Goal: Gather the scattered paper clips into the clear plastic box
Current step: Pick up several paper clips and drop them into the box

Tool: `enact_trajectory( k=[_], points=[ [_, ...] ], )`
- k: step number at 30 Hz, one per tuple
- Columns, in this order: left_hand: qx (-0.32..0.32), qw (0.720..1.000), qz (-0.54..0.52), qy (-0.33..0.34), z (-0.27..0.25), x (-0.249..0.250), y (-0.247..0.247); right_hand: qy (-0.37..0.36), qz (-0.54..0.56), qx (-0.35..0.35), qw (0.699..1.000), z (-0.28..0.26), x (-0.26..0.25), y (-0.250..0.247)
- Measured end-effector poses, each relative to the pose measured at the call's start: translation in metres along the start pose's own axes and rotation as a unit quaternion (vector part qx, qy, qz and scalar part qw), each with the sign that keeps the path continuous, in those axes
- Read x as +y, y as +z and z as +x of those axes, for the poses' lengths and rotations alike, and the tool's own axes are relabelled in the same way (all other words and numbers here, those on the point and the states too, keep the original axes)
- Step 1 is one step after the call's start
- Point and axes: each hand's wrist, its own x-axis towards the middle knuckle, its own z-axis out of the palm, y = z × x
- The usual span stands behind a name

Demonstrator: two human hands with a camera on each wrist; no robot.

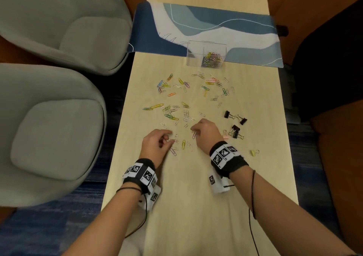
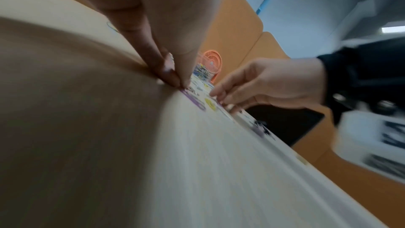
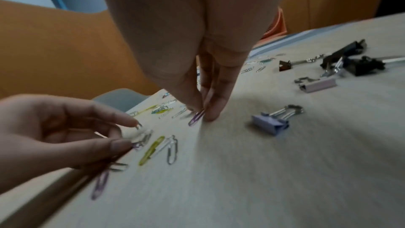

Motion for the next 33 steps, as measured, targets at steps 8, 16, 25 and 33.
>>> enact_trajectory(
  k=[8, 16, 25, 33],
  points=[
    [0.046, 0.98, 0.192, -0.008, 0.071, -0.003, -0.028, 0.001, -0.063, 0.006, 0.998, 0.034, -0.003, -0.025],
    [-0.077, 0.941, 0.323, 0.07, 0.06, -0.012, -0.013, -0.012, -0.115, -0.055, 0.992, 0.027, -0.012, -0.018],
    [-0.135, 0.93, 0.327, 0.103, 0.003, 0.002, -0.008, -0.12, -0.16, -0.099, 0.975, 0.003, -0.025, -0.008],
    [-0.07, 0.972, 0.206, 0.088, -0.004, 0.007, 0.004, -0.06, -0.144, -0.051, 0.986, -0.049, -0.006, 0.007]
  ],
)
